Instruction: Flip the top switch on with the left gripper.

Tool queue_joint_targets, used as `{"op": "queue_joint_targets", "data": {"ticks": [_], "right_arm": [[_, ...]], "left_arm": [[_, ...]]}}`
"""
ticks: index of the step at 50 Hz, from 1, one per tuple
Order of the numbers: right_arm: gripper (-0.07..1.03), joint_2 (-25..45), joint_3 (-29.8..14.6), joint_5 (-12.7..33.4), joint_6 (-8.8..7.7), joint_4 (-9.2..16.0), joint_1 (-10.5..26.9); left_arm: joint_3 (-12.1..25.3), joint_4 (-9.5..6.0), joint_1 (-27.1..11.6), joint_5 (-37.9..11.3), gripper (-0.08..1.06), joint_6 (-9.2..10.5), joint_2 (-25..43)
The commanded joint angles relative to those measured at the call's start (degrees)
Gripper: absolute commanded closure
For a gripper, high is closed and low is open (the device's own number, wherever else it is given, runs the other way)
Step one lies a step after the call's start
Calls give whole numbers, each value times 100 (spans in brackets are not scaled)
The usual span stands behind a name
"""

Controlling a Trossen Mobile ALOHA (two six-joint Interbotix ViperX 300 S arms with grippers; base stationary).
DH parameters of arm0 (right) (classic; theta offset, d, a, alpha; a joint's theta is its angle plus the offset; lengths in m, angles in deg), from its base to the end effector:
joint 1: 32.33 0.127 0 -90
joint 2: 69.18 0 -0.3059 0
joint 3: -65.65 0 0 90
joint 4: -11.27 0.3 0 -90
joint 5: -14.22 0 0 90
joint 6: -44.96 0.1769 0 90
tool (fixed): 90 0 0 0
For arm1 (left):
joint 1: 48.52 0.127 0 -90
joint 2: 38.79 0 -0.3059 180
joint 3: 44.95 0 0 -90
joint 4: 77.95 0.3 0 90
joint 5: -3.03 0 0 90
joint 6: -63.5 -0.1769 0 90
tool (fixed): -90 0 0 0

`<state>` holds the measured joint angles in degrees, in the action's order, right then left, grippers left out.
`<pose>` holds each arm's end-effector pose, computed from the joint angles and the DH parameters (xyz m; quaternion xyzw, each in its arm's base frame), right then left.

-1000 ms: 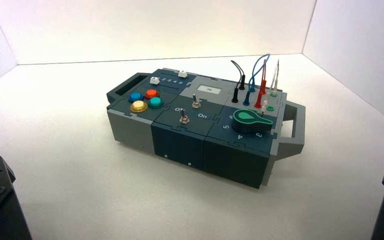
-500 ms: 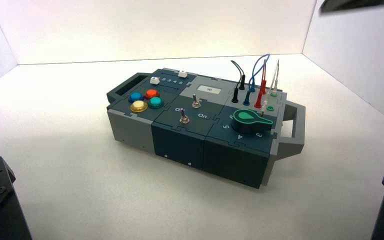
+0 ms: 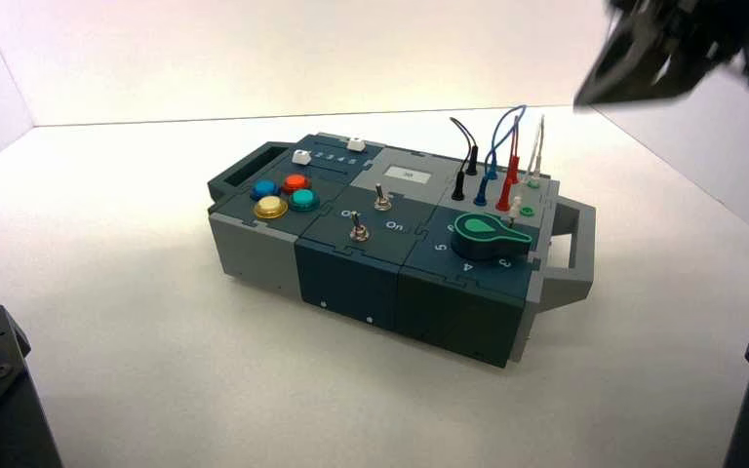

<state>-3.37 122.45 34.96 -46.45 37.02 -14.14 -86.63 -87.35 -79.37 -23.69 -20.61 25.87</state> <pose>0.2160 0.0996 0.1077 0.1390 0.4657 0.1207 0.8656 0.2393 -0.1581 0.1993 -0.0272 0.3868 -0.2342 0.8915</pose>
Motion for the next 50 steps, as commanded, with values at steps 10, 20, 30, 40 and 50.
{"op": "queue_joint_targets", "data": {"ticks": [10, 20, 30, 40, 50], "right_arm": [[99, 1178, -229, -378, 9, 53, 35], [99, 1644, -519, -475, 9, 141, 352], [99, 2338, -782, -598, 18, 202, 633], [99, 2848, -773, -817, 9, 202, 633], [99, 2979, -870, -800, 18, 202, 633]], "left_arm": [[352, -9, -53, 62, 101, 9, 105], [378, -9, -88, 62, 101, -9, 272], [387, -9, -158, 62, 101, -9, 387], [422, -9, -202, 18, 101, 0, 308], [501, -9, -308, -53, 101, 0, 290]]}}
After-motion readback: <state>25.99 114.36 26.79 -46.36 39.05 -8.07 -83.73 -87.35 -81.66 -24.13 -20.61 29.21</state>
